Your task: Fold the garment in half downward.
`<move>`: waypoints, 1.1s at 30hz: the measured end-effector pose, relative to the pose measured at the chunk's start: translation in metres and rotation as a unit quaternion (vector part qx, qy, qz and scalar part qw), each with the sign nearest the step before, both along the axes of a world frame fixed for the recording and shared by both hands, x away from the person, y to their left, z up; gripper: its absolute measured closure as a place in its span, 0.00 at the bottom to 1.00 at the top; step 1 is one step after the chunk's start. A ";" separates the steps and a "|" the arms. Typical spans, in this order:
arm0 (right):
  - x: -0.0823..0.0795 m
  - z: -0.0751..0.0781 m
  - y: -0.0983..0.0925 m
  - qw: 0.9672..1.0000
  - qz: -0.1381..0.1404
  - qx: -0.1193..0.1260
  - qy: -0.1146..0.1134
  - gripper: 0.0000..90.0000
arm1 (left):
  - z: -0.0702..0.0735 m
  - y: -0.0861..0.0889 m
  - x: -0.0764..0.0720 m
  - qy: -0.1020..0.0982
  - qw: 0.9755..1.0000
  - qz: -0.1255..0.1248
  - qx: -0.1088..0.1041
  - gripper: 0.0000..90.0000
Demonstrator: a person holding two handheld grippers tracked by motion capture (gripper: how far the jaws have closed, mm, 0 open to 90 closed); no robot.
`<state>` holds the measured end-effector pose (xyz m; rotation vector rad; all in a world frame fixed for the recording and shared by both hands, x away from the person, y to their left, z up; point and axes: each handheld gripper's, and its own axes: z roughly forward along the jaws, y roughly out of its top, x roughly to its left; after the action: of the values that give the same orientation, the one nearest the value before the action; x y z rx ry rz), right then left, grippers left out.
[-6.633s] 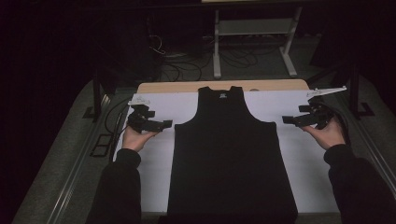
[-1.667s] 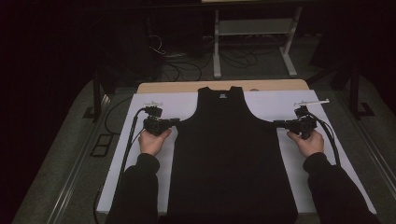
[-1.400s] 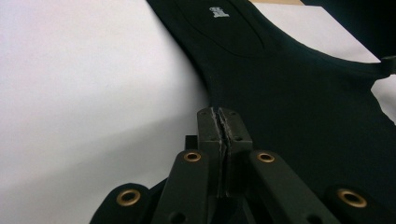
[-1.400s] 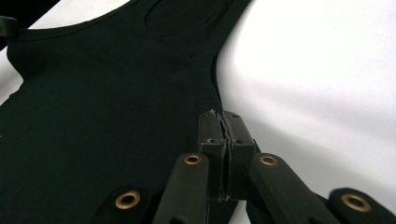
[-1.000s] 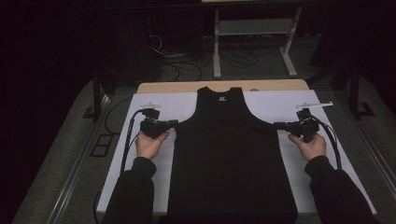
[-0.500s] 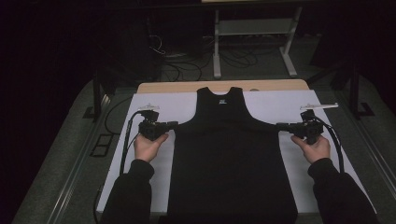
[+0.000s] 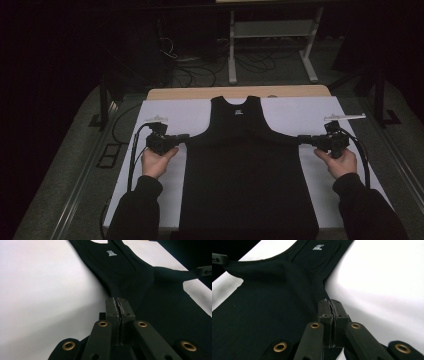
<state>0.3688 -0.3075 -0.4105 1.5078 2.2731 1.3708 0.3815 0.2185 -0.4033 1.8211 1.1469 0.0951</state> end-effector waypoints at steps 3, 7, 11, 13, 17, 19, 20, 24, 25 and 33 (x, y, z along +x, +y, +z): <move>-0.003 -0.001 -0.001 1.000 0.000 -0.001 0.004 0.96 | -0.002 0.001 -0.004 0.002 1.000 -0.003 -0.004 0.97; -0.008 -0.003 -0.001 1.000 0.003 0.002 0.013 0.96 | -0.003 0.001 -0.010 0.005 1.000 -0.010 -0.009 0.97; -0.011 -0.007 0.002 1.000 0.010 -0.005 0.026 0.96 | -0.006 0.000 -0.014 0.010 1.000 -0.014 -0.007 0.97; -0.014 -0.009 0.004 0.999 0.013 -0.009 0.032 0.96 | -0.006 0.000 -0.016 0.011 1.000 -0.014 -0.007 0.97; -0.018 -0.011 0.004 0.999 0.015 -0.012 0.036 0.96 | -0.007 0.000 -0.020 0.013 1.000 -0.017 -0.007 0.97; -0.020 -0.012 0.003 0.999 0.015 -0.012 0.038 0.96 | -0.008 0.001 -0.021 0.018 1.000 -0.017 -0.007 0.97; -0.022 -0.012 0.003 0.999 0.015 -0.013 0.041 0.96 | -0.009 0.002 -0.021 0.020 1.000 -0.017 -0.006 0.97; -0.026 -0.013 0.003 0.999 0.017 -0.014 0.043 0.96 | -0.010 0.003 -0.025 0.021 1.000 -0.018 -0.006 0.97; -0.027 -0.013 0.002 0.999 0.017 -0.014 0.044 0.96 | -0.009 0.002 -0.026 0.021 1.000 -0.020 -0.005 0.97; -0.035 -0.013 -0.004 0.999 0.010 -0.004 0.049 0.96 | -0.015 0.004 -0.033 0.030 0.999 -0.017 0.002 0.97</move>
<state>0.3333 -0.3112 -0.4236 1.5887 2.3540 1.3181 0.3481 0.2230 -0.4178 1.8571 1.1580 0.0236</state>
